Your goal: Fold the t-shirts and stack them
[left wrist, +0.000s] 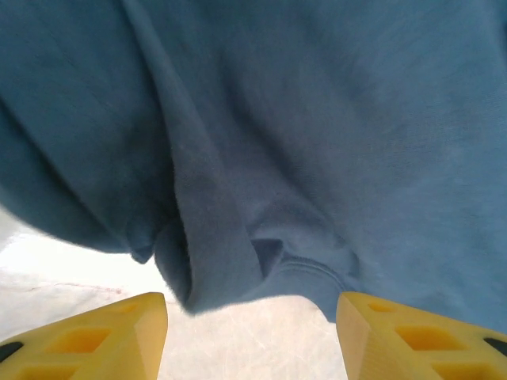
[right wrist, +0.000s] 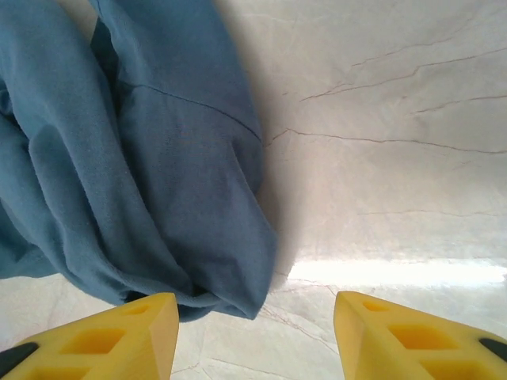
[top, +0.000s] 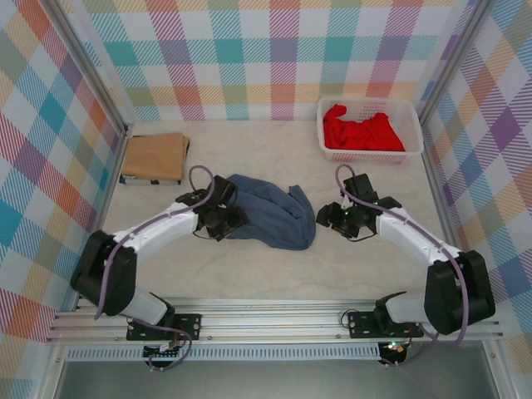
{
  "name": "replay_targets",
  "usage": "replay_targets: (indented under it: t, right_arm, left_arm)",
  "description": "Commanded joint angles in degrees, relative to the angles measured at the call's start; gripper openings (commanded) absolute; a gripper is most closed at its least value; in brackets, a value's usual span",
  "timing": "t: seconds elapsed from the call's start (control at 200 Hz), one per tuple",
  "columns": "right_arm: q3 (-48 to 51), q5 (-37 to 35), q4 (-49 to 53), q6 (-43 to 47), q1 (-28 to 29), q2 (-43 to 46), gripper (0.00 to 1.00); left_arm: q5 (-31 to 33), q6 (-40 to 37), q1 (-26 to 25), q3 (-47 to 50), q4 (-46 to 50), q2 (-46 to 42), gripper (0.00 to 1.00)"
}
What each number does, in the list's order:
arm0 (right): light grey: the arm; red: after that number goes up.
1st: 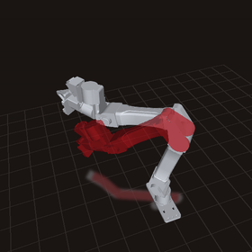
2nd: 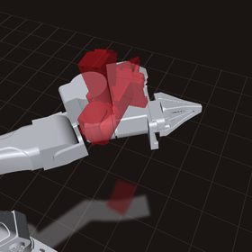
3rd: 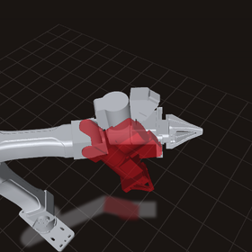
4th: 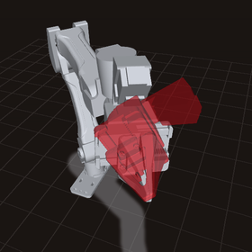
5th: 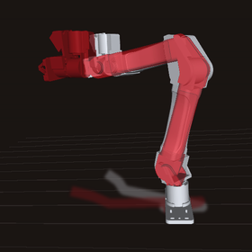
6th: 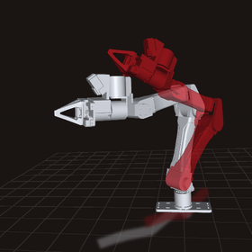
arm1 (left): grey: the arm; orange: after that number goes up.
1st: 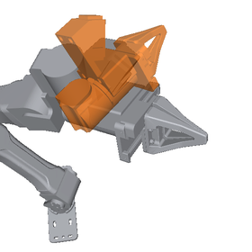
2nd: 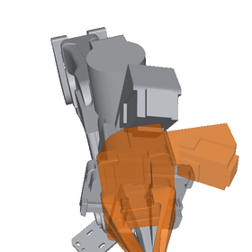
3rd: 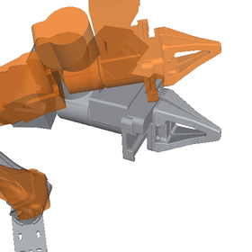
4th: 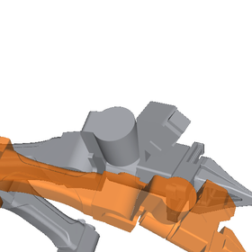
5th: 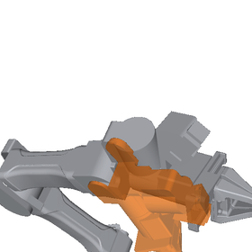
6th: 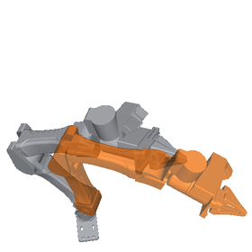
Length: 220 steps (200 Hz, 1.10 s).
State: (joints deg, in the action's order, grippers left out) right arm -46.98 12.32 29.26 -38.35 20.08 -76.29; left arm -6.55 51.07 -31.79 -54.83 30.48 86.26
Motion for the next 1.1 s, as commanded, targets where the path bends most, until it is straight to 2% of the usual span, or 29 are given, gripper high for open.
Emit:
replay_targets:
  t: [0.0, 0.05, 0.21, 0.285, 0.38, 0.485, 0.615, 0.75, 0.945, 1.095]
  right_arm:
    - [-2.43, 3.95, -3.38, 1.78, 0.23, -4.11, 0.55]
    - [-4.01, 4.87, -4.16, 2.22, 0.18, -6.91, 0.55]
    - [-7.85, 6.3, -7.33, 2.17, 0.34, -15.15, 0.5]
    - [-8.98, 6.73, -8.25, 1.69, 0.66, -17.85, 0.44]
    - [-8.43, 7.34, -10.89, -0.09, 0.68, -18.89, 0.29]
    - [-8.3, 6.72, -11.59, -1.67, 0.81, -17.97, 0.0]
    - [-9.41, 2.97, -10.04, -2.52, 0.93, -12.27, 0.0]
    - [-16.36, 0.7, -3.99, -0.96, 0.86, -8.61, 0.0]
    - [-29.1, -5.41, 4.58, 1.59, -1.78, -5.87, 0.0]
    - [-39.46, -6.32, 6.4, 2.82, -5.75, -5.34, 0.0]
  left_arm:
    - [-0.73, 0.52, -0.97, -1.78, -0.35, 3.82, 0.56]
    - [1.1, -0.59, -1.41, -2.84, 1.62, 5.21, 0.52]
    - [5.6, -3.33, -1.43, -6.17, 2.26, 5.63, 0.17]
    - [7.09, -4.17, -1.43, -8.67, 3.31, 5.18, 0.0]
    - [9.15, -5.52, -1.43, -10.95, 5.03, 3.7, 0.0]
    - [10.63, -7.13, -1.43, -13.76, 7.63, 1.89, 0.0]
    - [10.63, -8.84, -1.36, -19.0, 10.42, 0.9, 0.0]
    - [11.25, -11.31, -1.02, -27.68, 13.52, 1.63, 0.0]
    - [11.35, -16.44, 1.73, -45.99, 20.11, 7.74, 0.0]
    - [10.1, -20.02, 4.26, -60.37, 22.71, 12.52, 0.0]
